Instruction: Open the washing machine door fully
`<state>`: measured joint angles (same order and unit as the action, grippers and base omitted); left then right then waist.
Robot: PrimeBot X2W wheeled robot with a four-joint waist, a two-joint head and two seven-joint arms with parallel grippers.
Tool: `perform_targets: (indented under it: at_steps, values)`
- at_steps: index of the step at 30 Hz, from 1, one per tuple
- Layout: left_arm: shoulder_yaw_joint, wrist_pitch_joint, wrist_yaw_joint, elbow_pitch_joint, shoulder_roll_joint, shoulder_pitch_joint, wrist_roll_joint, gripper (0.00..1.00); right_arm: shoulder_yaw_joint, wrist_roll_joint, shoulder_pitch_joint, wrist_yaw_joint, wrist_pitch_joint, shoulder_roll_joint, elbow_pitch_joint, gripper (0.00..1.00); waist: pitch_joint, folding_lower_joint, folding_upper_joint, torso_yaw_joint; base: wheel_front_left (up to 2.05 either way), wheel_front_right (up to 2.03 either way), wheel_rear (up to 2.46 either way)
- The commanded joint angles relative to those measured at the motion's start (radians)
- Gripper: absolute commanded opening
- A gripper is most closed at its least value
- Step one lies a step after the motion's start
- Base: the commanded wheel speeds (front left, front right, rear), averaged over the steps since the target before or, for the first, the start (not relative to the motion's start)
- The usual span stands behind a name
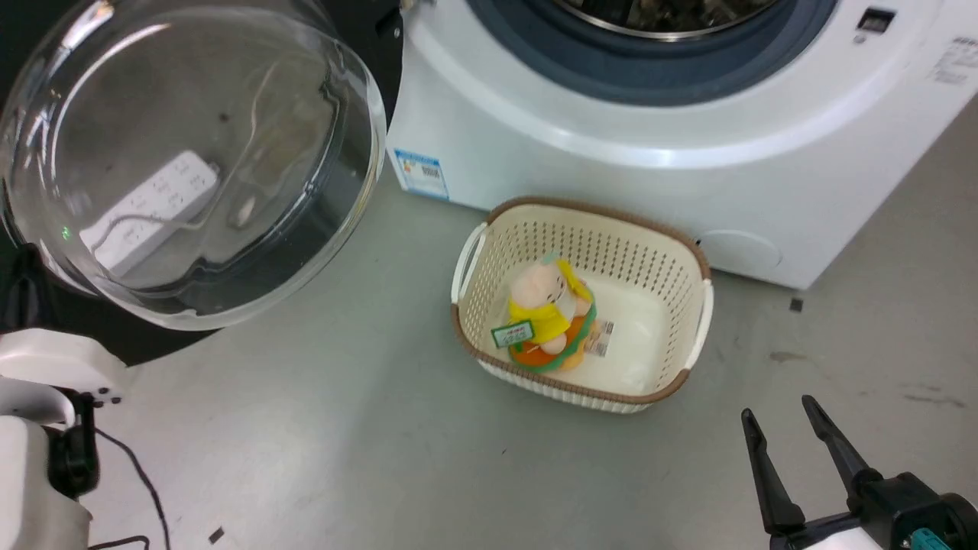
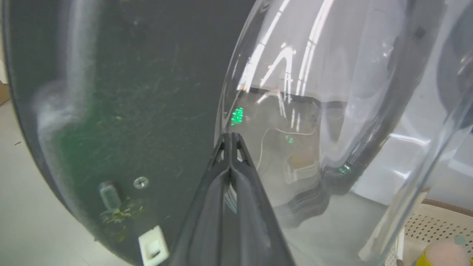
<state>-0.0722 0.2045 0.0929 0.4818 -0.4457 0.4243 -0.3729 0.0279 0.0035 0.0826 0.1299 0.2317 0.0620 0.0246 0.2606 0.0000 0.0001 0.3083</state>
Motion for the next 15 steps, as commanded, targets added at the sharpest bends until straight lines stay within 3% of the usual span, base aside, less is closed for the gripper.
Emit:
perform_targets:
  at_steps: [1, 3, 6, 15]
  values:
    - [0.008, 0.009, -0.005, -0.012, 0.006, -0.013, 0.007, 0.00, 0.003, 0.006, -0.012, 0.001, 0.007, 0.000, 0.003, 1.00, -0.033, 0.0000, -0.0001, -0.013, 0.00, 0.00, 0.00]
    - [0.024, 0.014, -0.012, -0.042, 0.012, -0.034, 0.015, 0.00, 0.005, 0.010, -0.009, 0.001, 0.012, -0.003, 0.012, 1.00, -0.065, 0.0000, -0.0001, -0.024, 0.00, 0.00, 0.00]
    - [0.072, 0.019, -0.029, -0.174, 0.069, -0.116, 0.010, 0.00, 0.025, 0.025, -0.002, 0.001, 0.021, -0.009, 0.042, 1.00, -0.162, 0.0000, -0.0001, -0.071, 0.00, 0.00, 0.00]
    - [0.154, 0.019, 0.010, -0.377, 0.178, -0.343, 0.016, 0.00, 0.055, 0.035, 0.020, 0.001, 0.028, -0.011, 0.036, 1.00, -0.303, 0.0000, -0.0001, -0.196, 0.00, 0.00, 0.00]
